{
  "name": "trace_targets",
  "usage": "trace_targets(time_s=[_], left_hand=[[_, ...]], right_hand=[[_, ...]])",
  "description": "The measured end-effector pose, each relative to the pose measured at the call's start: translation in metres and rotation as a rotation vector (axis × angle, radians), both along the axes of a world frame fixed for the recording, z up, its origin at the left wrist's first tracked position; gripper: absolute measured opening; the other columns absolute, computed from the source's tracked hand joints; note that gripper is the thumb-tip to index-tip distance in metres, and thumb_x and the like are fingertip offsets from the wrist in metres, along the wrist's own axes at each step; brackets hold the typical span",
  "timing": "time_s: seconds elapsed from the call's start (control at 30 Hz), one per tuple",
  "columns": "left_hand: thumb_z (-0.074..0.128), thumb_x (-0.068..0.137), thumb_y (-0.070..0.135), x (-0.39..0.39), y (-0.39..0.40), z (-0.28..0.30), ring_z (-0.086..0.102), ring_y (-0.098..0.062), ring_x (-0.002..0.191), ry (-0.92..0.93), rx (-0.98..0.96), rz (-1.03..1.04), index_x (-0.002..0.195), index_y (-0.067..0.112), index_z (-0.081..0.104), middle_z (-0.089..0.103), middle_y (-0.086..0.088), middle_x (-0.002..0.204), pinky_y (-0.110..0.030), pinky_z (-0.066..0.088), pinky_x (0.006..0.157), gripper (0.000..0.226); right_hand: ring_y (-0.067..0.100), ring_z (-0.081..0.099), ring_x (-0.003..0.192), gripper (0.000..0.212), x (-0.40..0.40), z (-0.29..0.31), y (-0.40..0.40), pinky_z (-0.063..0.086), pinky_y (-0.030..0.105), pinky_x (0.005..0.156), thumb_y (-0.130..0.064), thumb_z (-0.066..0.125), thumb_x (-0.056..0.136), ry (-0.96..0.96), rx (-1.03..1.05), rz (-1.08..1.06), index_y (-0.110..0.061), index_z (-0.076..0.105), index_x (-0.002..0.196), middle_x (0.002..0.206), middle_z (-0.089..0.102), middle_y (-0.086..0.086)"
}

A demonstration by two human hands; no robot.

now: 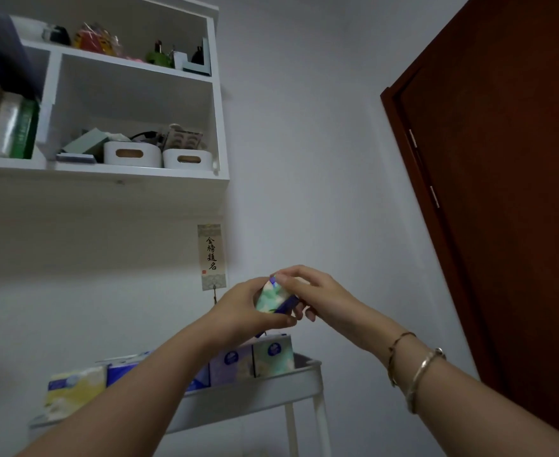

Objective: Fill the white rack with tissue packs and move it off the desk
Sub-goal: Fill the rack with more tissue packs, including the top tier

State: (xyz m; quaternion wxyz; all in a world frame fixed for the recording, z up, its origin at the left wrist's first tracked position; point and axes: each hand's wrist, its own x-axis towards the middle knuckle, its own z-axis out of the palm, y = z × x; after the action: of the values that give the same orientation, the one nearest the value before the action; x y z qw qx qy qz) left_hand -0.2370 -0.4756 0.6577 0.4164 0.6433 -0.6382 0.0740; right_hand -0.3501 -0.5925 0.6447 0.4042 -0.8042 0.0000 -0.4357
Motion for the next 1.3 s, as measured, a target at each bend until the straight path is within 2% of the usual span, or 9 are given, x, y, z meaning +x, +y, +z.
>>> trace_targets(time_s=[0.2, 0.37, 0.53, 0.67, 0.77, 0.9, 1.03, 1.13, 1.3], left_hand=[[0.069, 0.072, 0.060, 0.007, 0.000, 0.004, 0.048, -0.005, 0.112, -0.078, 0.088, 0.207, 0.139, 0.025, 0.044, 0.052, 0.009, 0.131, -0.023, 0.037, 0.095, 0.079], [0.056, 0.071, 0.078, 0.012, 0.014, 0.001, 0.064, -0.015, 0.104, -0.252, 0.399, 0.215, 0.105, 0.030, 0.071, 0.071, 0.004, 0.109, -0.036, 0.049, 0.095, 0.061], [0.066, 0.086, 0.035, 0.020, 0.016, -0.004, 0.066, -0.005, 0.097, -0.305, 0.427, 0.148, 0.115, 0.030, 0.069, 0.073, 0.013, 0.103, -0.025, 0.048, 0.090, 0.030], [0.064, 0.088, 0.027, 0.020, 0.018, -0.008, 0.060, 0.005, 0.073, -0.297, 0.394, 0.117, 0.114, 0.032, 0.069, 0.074, 0.013, 0.093, -0.010, 0.043, 0.069, 0.028], [0.064, 0.087, 0.026, 0.020, 0.018, -0.010, 0.065, -0.003, 0.081, -0.306, 0.362, 0.130, 0.115, 0.034, 0.069, 0.074, 0.009, 0.096, -0.018, 0.047, 0.075, 0.029], [0.066, 0.086, 0.024, 0.021, 0.017, -0.016, 0.065, -0.006, 0.096, -0.315, 0.273, 0.163, 0.117, 0.027, 0.069, 0.072, 0.011, 0.104, -0.021, 0.051, 0.086, 0.031], [0.065, 0.088, 0.021, 0.011, 0.034, -0.028, 0.061, 0.002, 0.103, -0.182, 0.053, 0.080, 0.107, 0.029, 0.070, 0.068, 0.018, 0.106, -0.023, 0.052, 0.090, 0.022], [0.062, 0.089, 0.013, 0.002, 0.064, -0.041, 0.064, 0.001, 0.100, -0.107, -0.070, 0.004, 0.101, 0.025, 0.072, 0.071, 0.013, 0.101, -0.025, 0.053, 0.091, 0.020], [0.063, 0.087, 0.006, 0.005, 0.120, -0.070, 0.067, -0.002, 0.092, -0.086, -0.124, 0.017, 0.088, 0.021, 0.075, 0.074, 0.011, 0.092, -0.022, 0.052, 0.088, 0.018]], right_hand=[[0.007, 0.052, 0.061, 0.020, -0.004, 0.001, -0.016, 0.041, 0.020, 0.057, -0.023, 0.057, 0.088, -0.258, 0.090, -0.380, -0.017, 0.065, 0.106, 0.073, 0.059, -0.003], [0.001, 0.051, 0.063, 0.023, -0.004, -0.013, -0.023, 0.037, 0.015, 0.051, -0.027, 0.058, 0.085, 0.097, -0.200, -0.533, -0.022, 0.068, 0.106, 0.071, 0.051, -0.014], [0.004, 0.055, 0.066, 0.033, 0.006, -0.021, -0.014, 0.042, 0.015, 0.060, -0.040, 0.047, 0.096, 0.331, -0.229, -0.370, -0.016, 0.068, 0.107, 0.080, 0.061, -0.006], [0.015, 0.054, 0.098, 0.036, 0.008, -0.025, -0.019, 0.044, 0.029, 0.082, -0.023, 0.038, 0.100, 0.529, -0.234, -0.261, -0.016, 0.058, 0.128, 0.123, 0.061, 0.007], [0.016, 0.049, 0.120, 0.045, 0.009, -0.028, -0.023, 0.042, 0.026, 0.098, -0.013, 0.040, 0.099, 0.581, -0.197, -0.214, -0.022, 0.040, 0.143, 0.140, 0.049, 0.003], [0.018, 0.049, 0.115, 0.061, 0.008, -0.036, -0.019, 0.044, 0.031, 0.100, -0.014, 0.052, 0.088, 0.507, -0.341, -0.368, -0.034, 0.036, 0.143, 0.132, 0.054, 0.001], [0.014, 0.036, 0.112, 0.048, -0.005, -0.056, 0.010, 0.035, 0.028, 0.094, -0.008, 0.049, 0.082, 0.066, -0.449, -0.620, -0.030, 0.049, 0.124, 0.116, 0.046, -0.005], [0.008, 0.037, 0.099, 0.027, -0.010, -0.076, 0.037, 0.040, 0.023, 0.081, -0.007, 0.044, 0.080, -0.172, -0.519, -0.587, -0.024, 0.053, 0.099, 0.101, 0.043, -0.011], [0.003, 0.040, 0.092, 0.023, 0.004, -0.109, 0.087, 0.034, 0.018, 0.078, -0.010, 0.040, 0.073, -0.178, -0.546, -0.375, -0.026, 0.051, 0.088, 0.091, 0.044, -0.015]])
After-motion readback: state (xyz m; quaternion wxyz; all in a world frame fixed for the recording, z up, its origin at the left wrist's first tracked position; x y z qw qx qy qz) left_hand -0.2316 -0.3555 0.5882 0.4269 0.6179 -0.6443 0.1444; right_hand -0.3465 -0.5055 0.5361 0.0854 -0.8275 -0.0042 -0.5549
